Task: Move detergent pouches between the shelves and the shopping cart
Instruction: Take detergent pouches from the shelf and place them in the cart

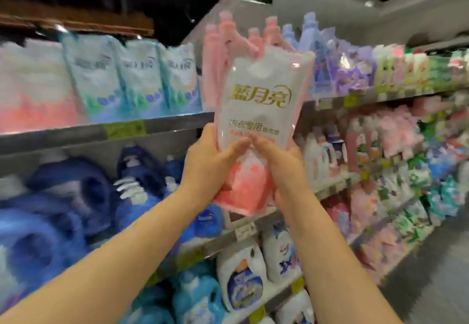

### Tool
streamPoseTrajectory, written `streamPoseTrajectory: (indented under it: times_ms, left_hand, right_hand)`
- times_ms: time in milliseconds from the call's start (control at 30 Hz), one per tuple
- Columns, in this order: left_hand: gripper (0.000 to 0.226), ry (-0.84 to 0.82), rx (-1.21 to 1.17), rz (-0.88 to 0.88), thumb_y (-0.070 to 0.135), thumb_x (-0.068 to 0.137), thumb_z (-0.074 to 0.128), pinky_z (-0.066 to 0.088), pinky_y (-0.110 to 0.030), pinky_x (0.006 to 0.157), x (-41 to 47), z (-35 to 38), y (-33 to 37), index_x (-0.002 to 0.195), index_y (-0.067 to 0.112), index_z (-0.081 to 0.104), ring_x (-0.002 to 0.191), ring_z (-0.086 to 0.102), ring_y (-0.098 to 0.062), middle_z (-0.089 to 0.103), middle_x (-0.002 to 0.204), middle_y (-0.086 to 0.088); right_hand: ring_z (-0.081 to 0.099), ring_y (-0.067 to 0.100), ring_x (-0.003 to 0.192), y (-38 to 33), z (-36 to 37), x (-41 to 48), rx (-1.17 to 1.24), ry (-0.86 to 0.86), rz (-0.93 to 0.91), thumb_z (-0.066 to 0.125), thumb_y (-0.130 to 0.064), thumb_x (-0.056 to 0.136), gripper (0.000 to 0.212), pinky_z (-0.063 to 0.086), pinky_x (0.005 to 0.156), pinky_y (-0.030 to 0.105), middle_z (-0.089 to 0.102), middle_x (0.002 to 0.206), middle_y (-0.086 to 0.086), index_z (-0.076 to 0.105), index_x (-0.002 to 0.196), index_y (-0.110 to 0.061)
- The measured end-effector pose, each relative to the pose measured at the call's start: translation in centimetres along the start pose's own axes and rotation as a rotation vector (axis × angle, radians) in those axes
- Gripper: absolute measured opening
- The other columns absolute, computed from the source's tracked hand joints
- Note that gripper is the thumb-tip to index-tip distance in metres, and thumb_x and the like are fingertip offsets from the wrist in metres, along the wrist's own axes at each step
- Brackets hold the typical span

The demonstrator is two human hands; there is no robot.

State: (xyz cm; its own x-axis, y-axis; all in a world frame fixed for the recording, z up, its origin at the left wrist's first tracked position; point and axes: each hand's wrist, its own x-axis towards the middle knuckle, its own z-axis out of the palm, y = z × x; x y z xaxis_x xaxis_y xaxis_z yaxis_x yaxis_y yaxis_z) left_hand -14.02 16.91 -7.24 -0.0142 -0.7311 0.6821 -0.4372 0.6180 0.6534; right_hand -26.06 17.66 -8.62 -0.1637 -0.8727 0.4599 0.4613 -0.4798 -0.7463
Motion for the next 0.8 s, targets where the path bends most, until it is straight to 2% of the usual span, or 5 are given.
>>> streamPoseTrajectory:
  times_ms: [133,367,567,700,800]
  left_hand:
    - [0.053,0.099,0.098,0.042,0.063,0.068,0.063,0.047,-0.011,0.055,2.4,-10.9,-1.3,0.104,0.026,0.052,0.064,0.059,0.007,0.063,0.084,0.012]
    - [0.063,-0.068,0.054,-0.035,0.015,0.064,0.081,0.055,-0.018,0.064,6.7,-25.3,-3.5,0.107,0.036,0.040,0.077,0.066,0.004,0.062,0.098,0.011]
    - [0.076,0.066,0.230,-0.047,0.019,0.057,0.082,0.053,-0.013,0.063,11.5,-33.0,-5.9,0.120,0.022,0.039,0.094,0.063,-0.002,0.059,0.104,0.007]
    - [0.107,0.149,0.248,-0.159,0.042,0.047,0.089,0.056,-0.040,0.085,15.4,-37.5,-7.9,0.137,0.023,0.034,0.107,0.063,-0.021,0.059,0.123,-0.005]
    - [0.086,0.224,0.229,-0.290,0.024,0.063,0.084,0.054,-0.046,0.087,17.5,-40.0,-9.6,0.134,0.027,0.036,0.105,0.063,-0.023,0.061,0.119,-0.005]
  right_hand:
    - [0.070,0.028,0.092,2.3,10.9,2.0,0.096,-0.147,0.036,0.072,-0.008,0.076,0.032,0.056,0.081,0.042,0.072,0.099,0.012,0.067,0.107,-0.012]
    - [0.070,0.025,0.091,4.7,25.2,6.2,0.149,-0.462,0.005,0.069,-0.006,0.079,0.027,0.058,0.078,0.038,0.072,0.101,0.011,0.065,0.105,-0.013]
    - [0.067,0.027,0.079,8.3,35.1,11.8,0.201,-0.646,0.097,0.065,-0.007,0.084,0.018,0.058,0.073,0.040,0.069,0.092,0.012,0.064,0.102,-0.008]
    - [0.067,0.030,0.094,9.7,41.5,16.8,0.013,-0.783,0.100,0.079,-0.027,0.072,0.047,0.055,0.085,0.047,0.068,0.111,0.016,0.063,0.113,-0.008]
    - [0.066,0.030,0.094,11.0,45.4,19.2,-0.116,-0.910,0.123,0.074,-0.022,0.079,0.040,0.055,0.083,0.042,0.066,0.112,0.014,0.061,0.115,-0.009]
